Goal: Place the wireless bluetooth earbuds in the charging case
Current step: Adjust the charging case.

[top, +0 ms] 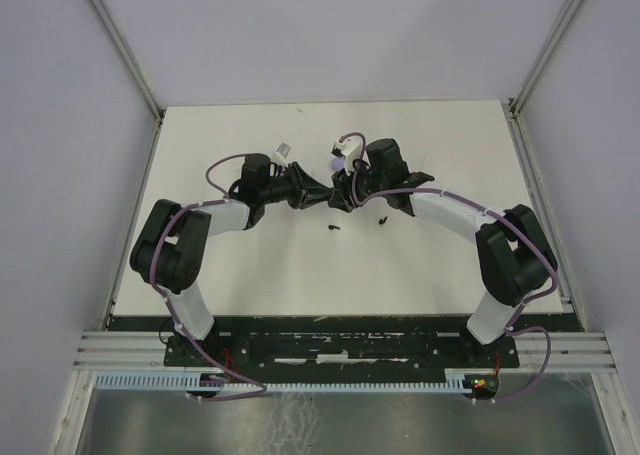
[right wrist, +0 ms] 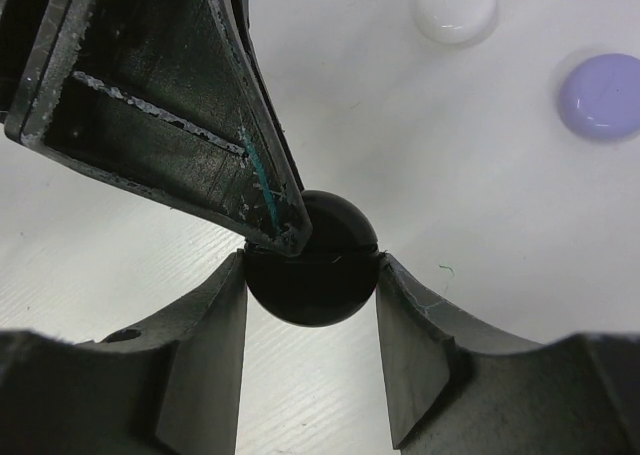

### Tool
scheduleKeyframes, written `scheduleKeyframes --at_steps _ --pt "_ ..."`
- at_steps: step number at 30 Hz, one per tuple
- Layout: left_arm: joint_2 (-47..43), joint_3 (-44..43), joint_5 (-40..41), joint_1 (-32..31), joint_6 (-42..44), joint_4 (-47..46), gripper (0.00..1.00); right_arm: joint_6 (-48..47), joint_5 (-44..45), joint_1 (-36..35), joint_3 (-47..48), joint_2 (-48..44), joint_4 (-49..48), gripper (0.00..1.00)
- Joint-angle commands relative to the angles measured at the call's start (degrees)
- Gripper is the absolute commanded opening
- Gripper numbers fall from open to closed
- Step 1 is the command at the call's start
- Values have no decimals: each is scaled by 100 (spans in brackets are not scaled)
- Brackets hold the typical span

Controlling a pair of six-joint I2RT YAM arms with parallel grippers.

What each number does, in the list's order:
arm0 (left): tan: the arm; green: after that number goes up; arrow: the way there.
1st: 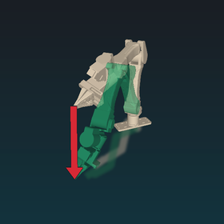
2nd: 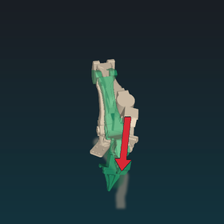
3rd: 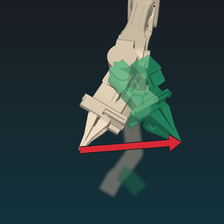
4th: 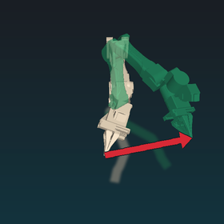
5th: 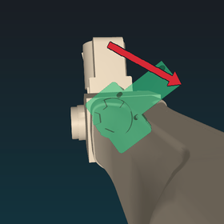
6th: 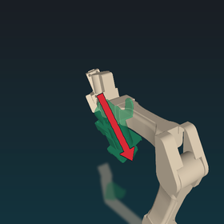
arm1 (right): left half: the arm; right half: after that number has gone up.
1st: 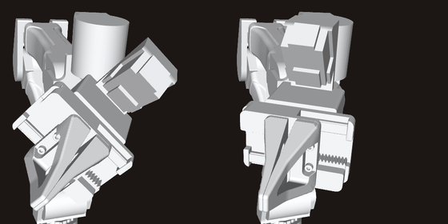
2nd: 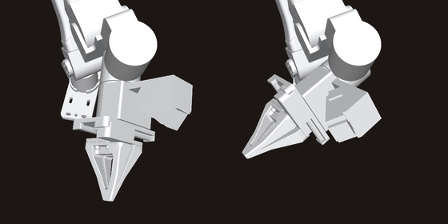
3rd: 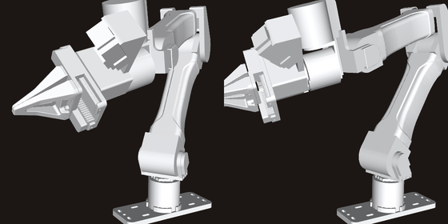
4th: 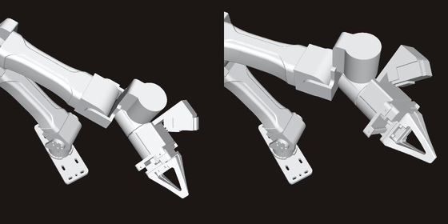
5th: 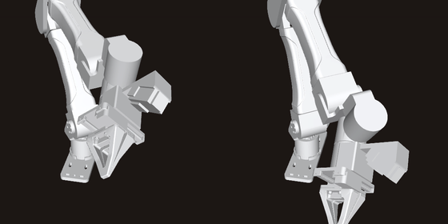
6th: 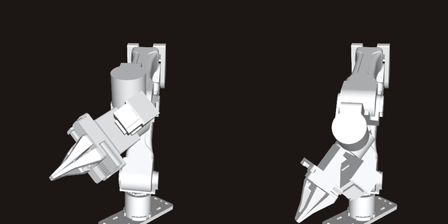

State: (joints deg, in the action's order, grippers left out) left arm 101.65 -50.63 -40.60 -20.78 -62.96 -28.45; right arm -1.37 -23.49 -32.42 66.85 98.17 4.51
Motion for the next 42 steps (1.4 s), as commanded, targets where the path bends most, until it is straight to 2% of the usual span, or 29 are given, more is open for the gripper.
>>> scheduleKeyframes --at_steps 1,6,7,8,9,11,12,15,18,21,28,36,42 --pt "-105 -109 120 -27 96 -194 28 19 -170 18 276 -168 -311 11" --pt "-110 -103 122 -25 55 -277 11 24 -167 20 297 -145 -296 12" --pt "-103 -100 129 -28 42 -283 7 42 -165 18 307 -137 -280 16" --pt "-97 -101 139 -28 43 -291 4 67 -142 24 325 -131 -268 27" --pt "-99 -103 155 -27 41 -293 3 119 -59 26 340 -136 -248 41" --pt "-101 -103 189 -23 47 -293 3 283 314 46 324 -220 -280 59" --pt "-94 -111 200 -21 39 -293 3 447 559 93 239 -318 -371 66" --pt "-71 -142 219 -10 31 -285 3 928 1130 347 -60 -703 -721 79" --pt "-52 -185 219 -1 28 -285 3 1126 1797 519 -120 -1017 -583 83" --pt "-31 -218 232 -5 23 -276 3 1025 2018 544 -4 -1121 -231 85" --pt "-21 -292 210 -5 20 -253 3 935 1490 539 332 -816 259 89" --pt "-16 -413 218 -6 36 -155 3 630 213 465 487 -604 520 87" --pt "-13 -527 102 -14 28 -126 3 320 -54 272 678 -353 909 87"
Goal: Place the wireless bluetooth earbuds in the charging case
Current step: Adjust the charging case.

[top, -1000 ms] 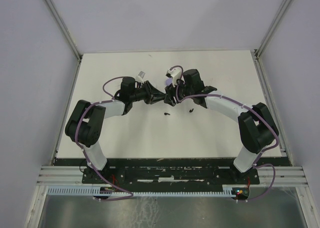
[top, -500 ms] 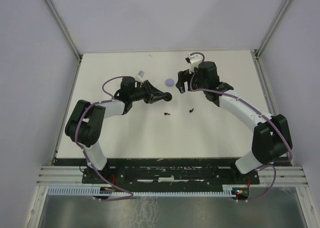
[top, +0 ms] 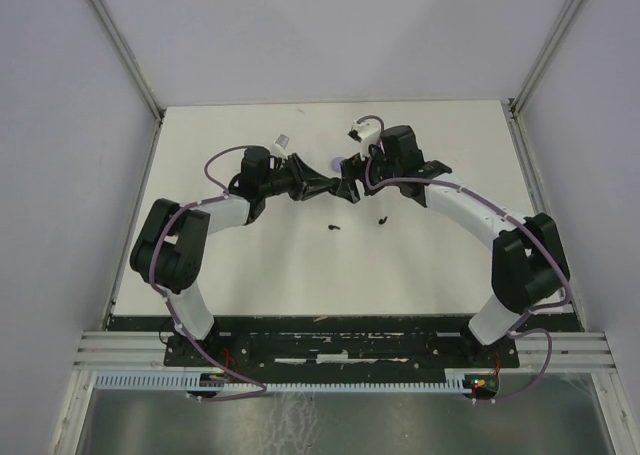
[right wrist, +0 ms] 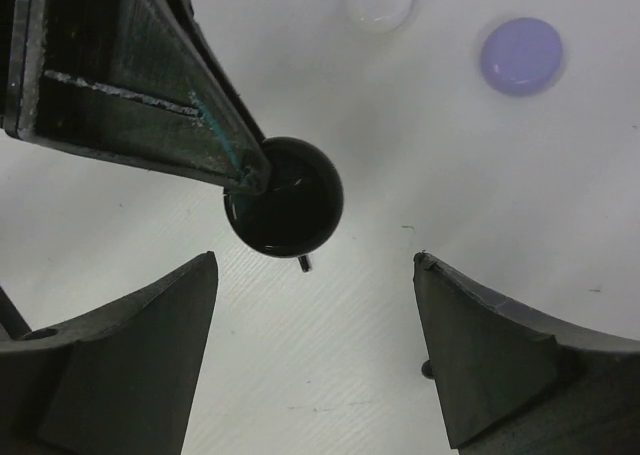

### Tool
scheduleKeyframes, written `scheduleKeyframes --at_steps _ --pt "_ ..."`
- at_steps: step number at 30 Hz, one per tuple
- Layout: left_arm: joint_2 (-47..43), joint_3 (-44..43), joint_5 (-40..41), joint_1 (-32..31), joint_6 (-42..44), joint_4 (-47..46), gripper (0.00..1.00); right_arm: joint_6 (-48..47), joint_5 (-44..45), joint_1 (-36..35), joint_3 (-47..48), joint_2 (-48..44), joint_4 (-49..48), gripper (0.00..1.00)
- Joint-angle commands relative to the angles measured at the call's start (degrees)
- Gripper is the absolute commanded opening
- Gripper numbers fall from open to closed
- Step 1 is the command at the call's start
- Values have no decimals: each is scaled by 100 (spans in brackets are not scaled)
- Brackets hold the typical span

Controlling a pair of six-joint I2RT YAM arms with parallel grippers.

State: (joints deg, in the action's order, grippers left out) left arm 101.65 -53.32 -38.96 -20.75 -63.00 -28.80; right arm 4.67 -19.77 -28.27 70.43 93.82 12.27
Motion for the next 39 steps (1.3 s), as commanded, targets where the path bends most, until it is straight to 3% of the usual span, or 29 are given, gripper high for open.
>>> scheduleKeyframes --at_steps 1,11,17,23,26,32,39 --pt "-8 -264 -87 -22 31 -84 3 -298 -431 -181 335 100 147 87" --pt "-61 -302 -223 -111 41 -65 3 -301 -139 -342 540 413 128 82" --pt "-121 -286 -244 -147 40 -65 3 -291 -62 -354 577 514 71 69" --pt "-161 -268 -252 -165 44 -58 3 -292 72 -347 556 494 36 47" --pt "-167 -250 -252 -172 46 -56 4 -295 108 -352 516 459 -4 41" --pt "-195 -267 -202 -169 56 -10 27 -292 139 -353 478 410 -6 40" --pt "-228 -336 -149 -170 119 100 39 -311 149 -349 442 374 3 39"
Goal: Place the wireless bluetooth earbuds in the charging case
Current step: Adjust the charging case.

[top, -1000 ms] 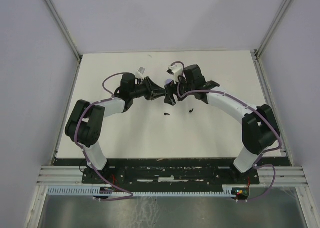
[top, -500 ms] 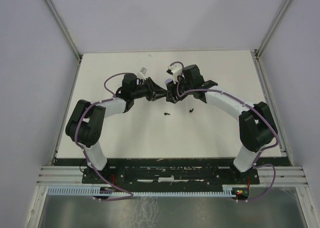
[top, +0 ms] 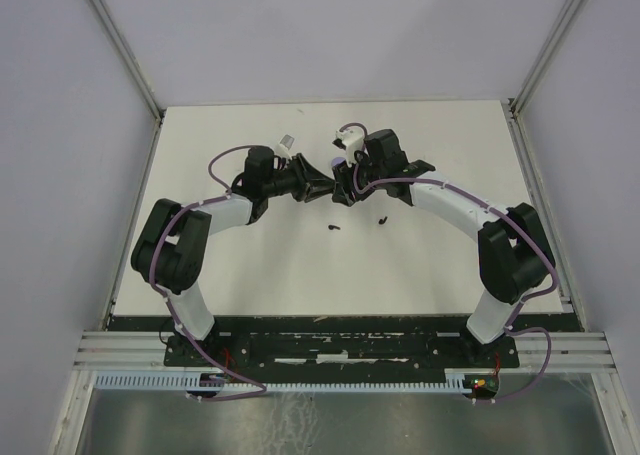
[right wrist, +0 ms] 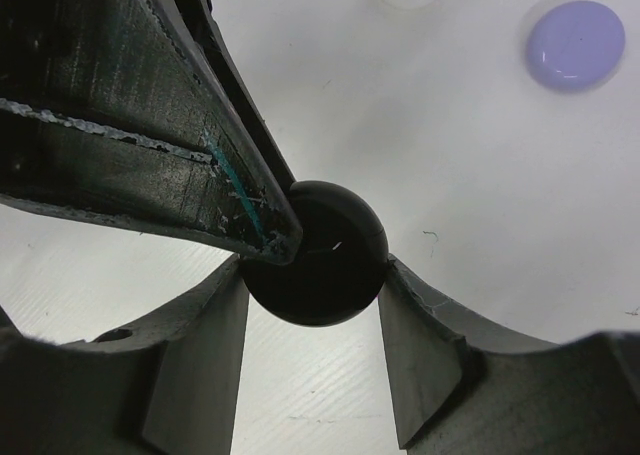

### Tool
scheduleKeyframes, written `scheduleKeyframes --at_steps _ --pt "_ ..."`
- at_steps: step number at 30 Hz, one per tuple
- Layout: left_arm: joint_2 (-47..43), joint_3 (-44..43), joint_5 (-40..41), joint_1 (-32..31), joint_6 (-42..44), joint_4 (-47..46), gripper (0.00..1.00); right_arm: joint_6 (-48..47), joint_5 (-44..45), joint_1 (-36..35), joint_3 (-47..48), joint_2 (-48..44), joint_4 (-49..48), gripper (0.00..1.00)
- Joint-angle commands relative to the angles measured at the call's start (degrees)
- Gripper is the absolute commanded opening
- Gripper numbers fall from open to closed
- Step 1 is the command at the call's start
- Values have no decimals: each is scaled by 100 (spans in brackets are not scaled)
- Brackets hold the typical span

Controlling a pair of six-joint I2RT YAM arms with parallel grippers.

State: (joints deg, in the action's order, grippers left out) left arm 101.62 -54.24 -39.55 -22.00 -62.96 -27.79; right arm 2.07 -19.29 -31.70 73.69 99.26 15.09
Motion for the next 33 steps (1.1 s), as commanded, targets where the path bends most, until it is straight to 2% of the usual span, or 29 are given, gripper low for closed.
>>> scheduleKeyframes --at_steps 1,33 --pt "-230 -247 -84 -44 125 1 41 -49 99 -2 110 -177 -277 39" --pt "-199 -284 224 -33 -99 -227 41 -76 4 -4 51 -214 -270 37"
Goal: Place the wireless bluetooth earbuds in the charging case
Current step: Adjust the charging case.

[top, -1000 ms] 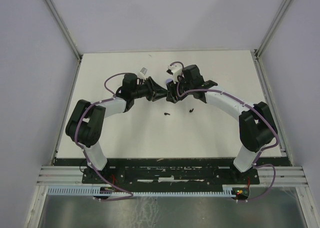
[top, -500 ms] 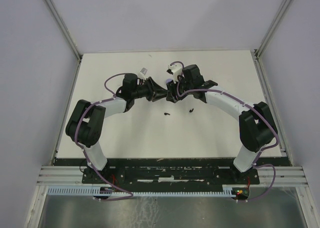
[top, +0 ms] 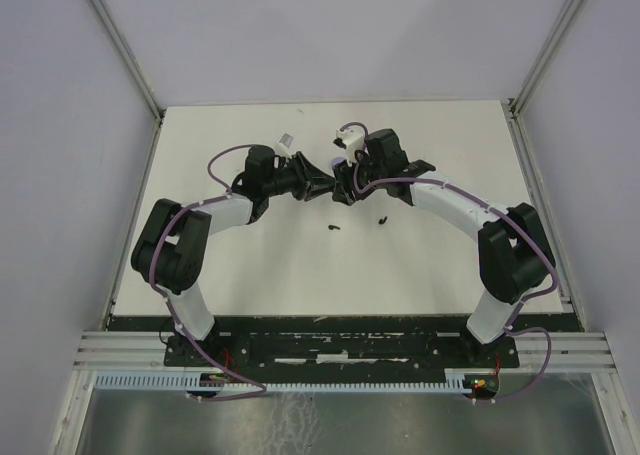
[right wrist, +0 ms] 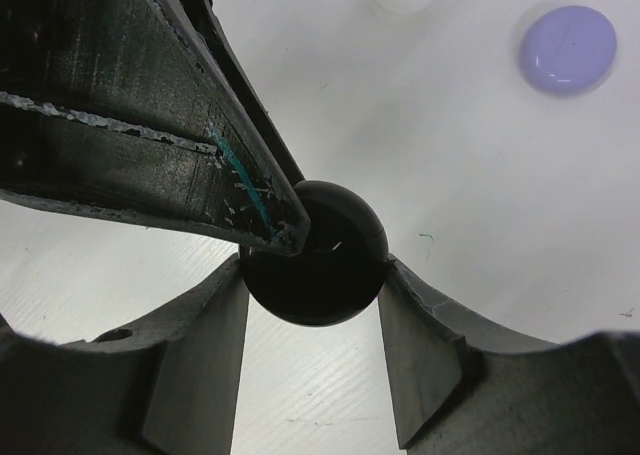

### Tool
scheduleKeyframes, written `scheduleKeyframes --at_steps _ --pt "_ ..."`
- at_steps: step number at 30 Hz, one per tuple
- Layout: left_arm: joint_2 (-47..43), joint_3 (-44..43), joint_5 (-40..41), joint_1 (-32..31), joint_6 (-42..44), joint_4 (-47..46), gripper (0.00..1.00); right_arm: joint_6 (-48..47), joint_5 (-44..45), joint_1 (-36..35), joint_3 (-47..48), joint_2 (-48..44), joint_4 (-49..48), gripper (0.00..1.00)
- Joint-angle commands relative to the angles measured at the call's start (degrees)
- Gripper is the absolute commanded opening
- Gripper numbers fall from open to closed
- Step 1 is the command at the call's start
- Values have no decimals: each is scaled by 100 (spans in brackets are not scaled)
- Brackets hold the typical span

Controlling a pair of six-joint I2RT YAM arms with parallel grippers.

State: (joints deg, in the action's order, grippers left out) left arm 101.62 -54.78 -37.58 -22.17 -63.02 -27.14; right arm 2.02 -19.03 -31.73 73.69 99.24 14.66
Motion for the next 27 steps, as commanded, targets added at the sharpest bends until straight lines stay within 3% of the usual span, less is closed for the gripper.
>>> scheduleKeyframes --at_steps 1,7,14,20,25,27 --pt "-197 -226 36 -14 -101 -300 41 -77 -22 -9 56 -212 -226 37" --pt "-196 -221 32 -13 -134 -360 35 -75 -22 -2 56 -208 -226 37" --pt "-194 -194 31 -14 -180 -464 12 -70 -18 -5 51 -212 -235 39" --pt "-194 -173 47 -10 -174 -477 3 24 257 -3 -11 -342 -344 79" --pt "-173 -130 80 -2 -142 -473 3 255 768 70 -219 -768 -636 97" --pt "-162 -118 80 -4 -134 -473 3 346 1052 112 -269 -928 -663 100"
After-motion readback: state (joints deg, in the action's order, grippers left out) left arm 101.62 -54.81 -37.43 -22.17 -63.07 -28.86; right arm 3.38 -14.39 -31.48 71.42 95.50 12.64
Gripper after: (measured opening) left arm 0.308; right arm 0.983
